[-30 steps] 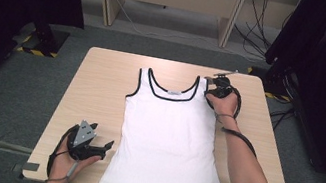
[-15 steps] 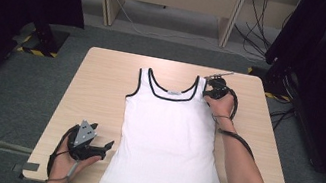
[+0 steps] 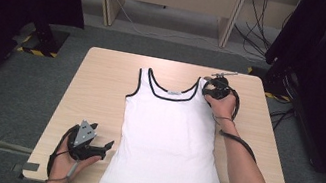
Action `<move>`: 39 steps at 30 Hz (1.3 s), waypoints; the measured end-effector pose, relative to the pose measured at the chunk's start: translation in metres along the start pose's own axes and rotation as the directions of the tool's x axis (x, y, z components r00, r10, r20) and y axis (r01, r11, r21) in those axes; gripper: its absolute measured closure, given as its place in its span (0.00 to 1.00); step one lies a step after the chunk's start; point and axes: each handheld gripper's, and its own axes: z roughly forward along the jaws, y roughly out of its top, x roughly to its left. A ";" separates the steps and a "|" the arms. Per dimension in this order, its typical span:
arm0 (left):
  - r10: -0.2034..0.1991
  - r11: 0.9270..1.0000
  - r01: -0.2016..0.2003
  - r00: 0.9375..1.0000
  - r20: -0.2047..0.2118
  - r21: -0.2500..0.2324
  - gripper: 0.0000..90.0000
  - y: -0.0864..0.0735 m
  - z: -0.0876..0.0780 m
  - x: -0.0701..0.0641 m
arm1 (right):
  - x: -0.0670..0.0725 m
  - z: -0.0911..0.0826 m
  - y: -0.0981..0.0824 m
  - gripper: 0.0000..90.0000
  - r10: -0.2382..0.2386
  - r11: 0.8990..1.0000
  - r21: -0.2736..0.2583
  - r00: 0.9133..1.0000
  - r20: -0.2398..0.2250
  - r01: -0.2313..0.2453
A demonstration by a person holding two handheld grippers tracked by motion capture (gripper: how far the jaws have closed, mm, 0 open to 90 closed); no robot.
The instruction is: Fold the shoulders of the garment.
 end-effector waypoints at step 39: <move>0.016 1.000 -0.016 1.000 -0.001 0.007 0.17 0.000 0.001 -0.001 | 0.093 -0.057 -0.084 0.85 -0.328 0.944 -0.102 0.929 -0.174 0.314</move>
